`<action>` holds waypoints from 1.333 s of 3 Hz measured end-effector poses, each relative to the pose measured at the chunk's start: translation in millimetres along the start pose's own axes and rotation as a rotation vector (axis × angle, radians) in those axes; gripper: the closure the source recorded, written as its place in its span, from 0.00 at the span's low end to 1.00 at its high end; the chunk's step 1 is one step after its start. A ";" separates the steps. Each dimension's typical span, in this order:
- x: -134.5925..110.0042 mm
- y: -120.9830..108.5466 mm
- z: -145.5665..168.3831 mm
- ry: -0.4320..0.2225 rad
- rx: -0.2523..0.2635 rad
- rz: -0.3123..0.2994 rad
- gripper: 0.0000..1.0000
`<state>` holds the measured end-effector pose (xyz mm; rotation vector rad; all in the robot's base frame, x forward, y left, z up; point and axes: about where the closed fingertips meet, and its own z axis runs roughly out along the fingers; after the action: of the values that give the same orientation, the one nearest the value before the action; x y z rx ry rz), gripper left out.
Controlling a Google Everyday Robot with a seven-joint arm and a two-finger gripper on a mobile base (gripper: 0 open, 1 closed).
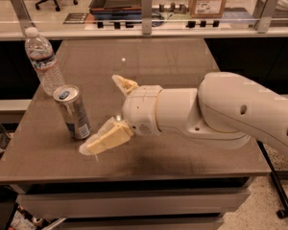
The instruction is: Pick redbull can
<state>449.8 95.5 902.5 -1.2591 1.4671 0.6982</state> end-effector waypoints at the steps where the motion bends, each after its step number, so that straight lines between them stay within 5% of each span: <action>1: -1.6 1.7 2.4 0.000 -0.006 -0.004 0.00; 4: 10.8 5.4 27.7 -0.160 -0.022 0.092 0.00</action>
Offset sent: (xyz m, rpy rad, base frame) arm 0.0137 -0.0024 -0.0322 0.1288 0.0768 -0.0164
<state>454.6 118.2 883.1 -1.1306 1.3959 0.8583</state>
